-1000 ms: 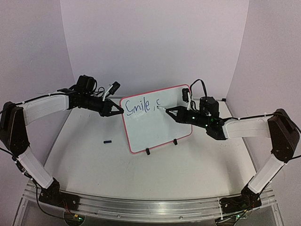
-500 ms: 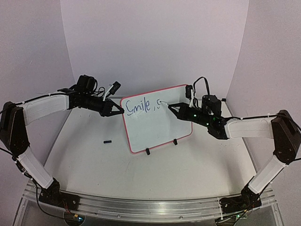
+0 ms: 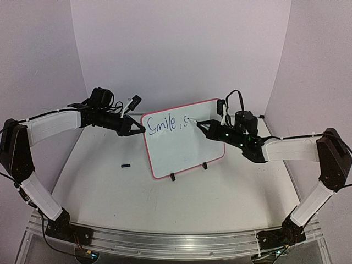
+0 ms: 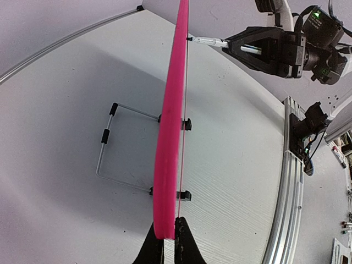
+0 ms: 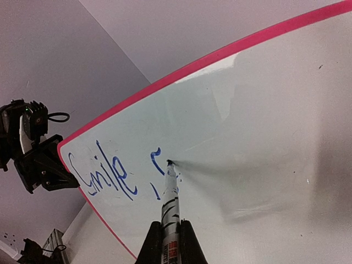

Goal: Write a sentence on the whiteboard

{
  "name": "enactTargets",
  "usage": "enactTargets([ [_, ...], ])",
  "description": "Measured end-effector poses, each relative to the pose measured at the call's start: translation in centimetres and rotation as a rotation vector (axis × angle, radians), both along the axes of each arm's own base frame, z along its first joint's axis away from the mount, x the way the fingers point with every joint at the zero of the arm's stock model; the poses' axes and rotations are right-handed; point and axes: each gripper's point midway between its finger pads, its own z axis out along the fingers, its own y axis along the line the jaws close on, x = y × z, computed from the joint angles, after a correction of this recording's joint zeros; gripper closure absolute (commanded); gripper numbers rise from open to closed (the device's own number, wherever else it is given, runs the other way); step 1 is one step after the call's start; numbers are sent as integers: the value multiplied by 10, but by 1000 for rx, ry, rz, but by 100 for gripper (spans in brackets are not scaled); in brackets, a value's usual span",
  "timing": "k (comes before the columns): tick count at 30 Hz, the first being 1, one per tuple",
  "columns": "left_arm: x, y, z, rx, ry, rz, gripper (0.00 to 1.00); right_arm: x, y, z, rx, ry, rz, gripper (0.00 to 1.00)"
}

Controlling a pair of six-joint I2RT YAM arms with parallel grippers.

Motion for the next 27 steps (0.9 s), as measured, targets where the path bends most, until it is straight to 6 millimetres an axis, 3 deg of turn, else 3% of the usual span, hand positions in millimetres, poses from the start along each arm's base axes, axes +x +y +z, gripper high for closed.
enactTargets([
  [9, 0, 0, 0, 0, -1, 0, 100, 3, -13, 7, -8, -19, -68, 100],
  [21, 0, 0, 0, 0, -2, -2, 100, -11, -10, 28, -5, -81, -2, 100],
  [27, 0, -1, 0, 1, -2, -2, 100, -8, -7, 29, -7, -83, 3, 100],
])
